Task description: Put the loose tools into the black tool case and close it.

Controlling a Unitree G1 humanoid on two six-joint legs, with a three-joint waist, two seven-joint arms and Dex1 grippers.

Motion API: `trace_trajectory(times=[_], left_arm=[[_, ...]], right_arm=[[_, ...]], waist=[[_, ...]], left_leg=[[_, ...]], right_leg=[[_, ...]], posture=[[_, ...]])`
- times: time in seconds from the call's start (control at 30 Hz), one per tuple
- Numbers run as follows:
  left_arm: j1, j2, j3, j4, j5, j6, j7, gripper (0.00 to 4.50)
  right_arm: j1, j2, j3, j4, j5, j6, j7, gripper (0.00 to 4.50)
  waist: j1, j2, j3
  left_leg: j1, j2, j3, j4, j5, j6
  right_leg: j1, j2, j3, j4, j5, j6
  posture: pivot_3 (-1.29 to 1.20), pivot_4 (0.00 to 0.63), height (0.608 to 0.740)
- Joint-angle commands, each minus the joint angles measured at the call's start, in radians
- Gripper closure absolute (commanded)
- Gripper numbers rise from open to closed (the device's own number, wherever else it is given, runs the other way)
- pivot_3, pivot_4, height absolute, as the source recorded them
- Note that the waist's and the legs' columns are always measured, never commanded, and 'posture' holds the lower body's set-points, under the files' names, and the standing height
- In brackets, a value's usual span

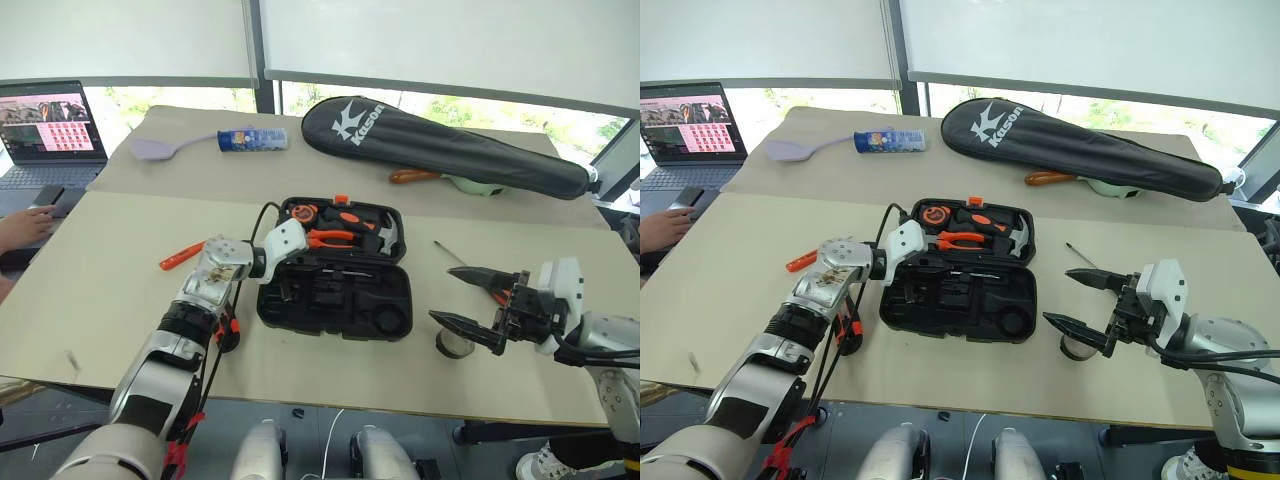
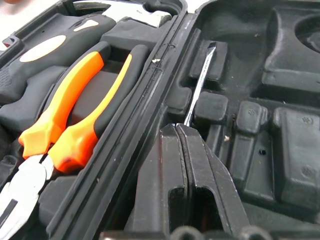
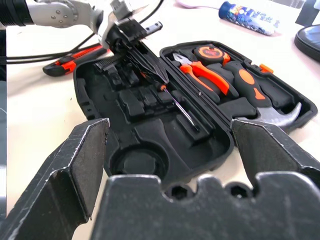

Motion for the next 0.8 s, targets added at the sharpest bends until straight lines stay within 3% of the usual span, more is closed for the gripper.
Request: trace_trajectory(times=[0.03,0.1,0.23,0.47,0.7,0.8], left_arm=[[0.049,-0.007,0.05,-0.033,-0.057,0.007,0.011,4.21],[0.076,-0.005,0.112,-0.1,-0.139,0.001,-0.021,3.83],[0.176,0.04,0.247,-0.243,-0.291,-0.066,-0.072,2.33],[0.521,0.216,0.441,-0.597,-0.518,-0.019,-0.19,0.05],[0.727,0.345,0.599,-0.617,-0.594,0.02,-0.223,0.05],[0.793,0.385,0.604,-0.676,-0.649,0.095,-0.249,0.05]], right_arm=[[0.008,-0.004,-0.06,-0.01,0.012,-0.011,-0.018,0.0],[0.026,-0.006,-0.105,0.006,0.007,-0.036,-0.019,0.0],[0.133,0.013,-0.222,0.056,-0.028,-0.131,-0.007,0.0],[0.364,0.111,-0.397,0.266,-0.128,-0.396,-0.007,0.0],[0.418,0.167,-0.394,0.342,-0.142,-0.454,-0.056,0.0],[0.365,0.101,-0.353,0.29,-0.135,-0.375,-0.054,0.0]], waist=[[-0.001,0.0,0.0],[-0.006,0.001,0.0],[-0.007,0.001,0.0],[-0.013,0.004,-0.002],[-0.021,0.007,-0.001],[-0.036,0.009,-0.001]], left_leg=[[0.0,0.0,0.0,0.0,0.0,0.0],[0.0,0.0,0.0,0.0,0.0,0.0],[-0.003,0.001,-0.001,-0.001,0.0,0.0],[0.002,0.002,-0.001,-0.003,-0.002,0.001],[0.016,0.005,0.004,-0.003,-0.002,0.001],[0.019,0.007,0.001,-0.006,-0.002,0.001]], right_leg=[[0.0,0.0,0.0,0.0,0.0,0.0],[0.0,0.0,0.0,0.0,0.0,0.0],[-0.004,0.0,0.0,0.0,0.0,0.0],[-0.001,-0.001,0.002,-0.001,0.0,0.0],[0.012,-0.002,0.002,-0.002,-0.007,-0.007],[0.012,-0.002,0.003,-0.001,-0.007,-0.009]], posture=[[0.0,0.15,0.74],[0.0,0.15,0.74],[0.0,0.15,0.74],[0.0,0.15,0.74],[0.0,0.15,0.74],[0.0,0.15,0.74]])
